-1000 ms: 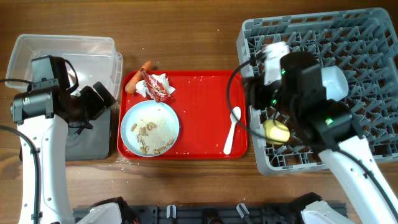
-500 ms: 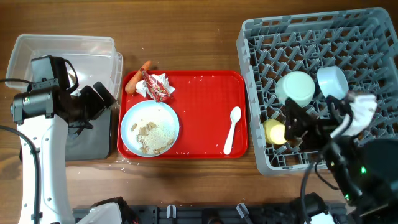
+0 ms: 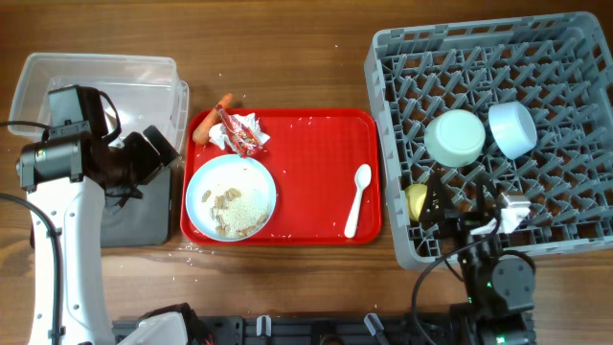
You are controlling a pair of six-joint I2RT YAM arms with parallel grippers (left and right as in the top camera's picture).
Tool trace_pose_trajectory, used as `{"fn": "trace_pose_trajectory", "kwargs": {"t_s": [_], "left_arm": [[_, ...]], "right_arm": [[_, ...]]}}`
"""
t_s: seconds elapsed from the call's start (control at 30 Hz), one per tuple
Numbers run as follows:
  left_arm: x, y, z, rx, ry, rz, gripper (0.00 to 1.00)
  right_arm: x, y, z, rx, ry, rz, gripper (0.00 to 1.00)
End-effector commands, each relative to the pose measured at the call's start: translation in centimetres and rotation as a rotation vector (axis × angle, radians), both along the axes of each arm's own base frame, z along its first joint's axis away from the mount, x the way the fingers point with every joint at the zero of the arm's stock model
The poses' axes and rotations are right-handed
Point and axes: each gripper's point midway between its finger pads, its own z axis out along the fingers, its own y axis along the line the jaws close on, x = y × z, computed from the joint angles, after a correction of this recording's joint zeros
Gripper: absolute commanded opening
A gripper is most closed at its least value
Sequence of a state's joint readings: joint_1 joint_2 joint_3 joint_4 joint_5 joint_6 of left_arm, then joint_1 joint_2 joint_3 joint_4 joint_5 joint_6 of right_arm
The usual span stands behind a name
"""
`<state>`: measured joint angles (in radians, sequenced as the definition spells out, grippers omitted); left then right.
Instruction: Sort waste into correct bins and load items into the dishwasher rack
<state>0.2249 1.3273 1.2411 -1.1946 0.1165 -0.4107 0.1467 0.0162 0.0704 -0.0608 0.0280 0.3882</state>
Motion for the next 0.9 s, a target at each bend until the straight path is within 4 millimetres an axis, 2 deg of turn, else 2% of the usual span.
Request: {"fn": "trace_pose_trajectory", "kwargs": {"t_s": [0.0, 0.63, 0.67, 0.7, 0.73, 0.77, 0.8, 0.83, 0.87], "left_arm": [[0.1, 0.3, 0.6, 0.005, -0.018, 0.022, 1.00], [0.1, 0.3, 0.6, 0.005, -0.018, 0.022, 1.00], [1.0, 0.4, 0.9, 0.009, -0.057, 0.032, 1.00], [3.3, -0.3, 1.9, -0.059, -0.161, 0.069, 1.00], [3.4, -2.2, 2.2, -0.176, -0.165, 0.062, 1.00], [4.7, -4.5, 3.4, -0.297, -0.230, -0.006, 1.00], [5.5, -5.6, 3.8, -0.316, -0.265, -0.068, 0.99], [6.5, -7.0, 3.7, -0.277, -0.297, -0.174, 0.87], [7.0, -8.1, 2.9, -0.214, -0.292, -0.257, 0.82]], "right_arm": [[0.3, 0.3, -1.1, 0.062, -0.012, 0.015, 1.00], [0.3, 0.3, -1.2, 0.062, -0.009, 0.015, 1.00], [0.3, 0.3, -1.2, 0.062, -0.009, 0.015, 1.00], [0.3, 0.3, -1.2, 0.062, -0.009, 0.015, 1.00], [0.3, 0.3, -1.2, 0.062, -0.009, 0.015, 1.00], [0.3, 0.3, -1.2, 0.062, -0.009, 0.015, 1.00], [0.3, 0.3, -1.2, 0.062, -0.009, 0.015, 1.00], [0.3, 0.3, -1.2, 0.062, -0.009, 0.015, 1.00], [0.3, 0.3, -1.2, 0.062, -0.009, 0.015, 1.00]]}}
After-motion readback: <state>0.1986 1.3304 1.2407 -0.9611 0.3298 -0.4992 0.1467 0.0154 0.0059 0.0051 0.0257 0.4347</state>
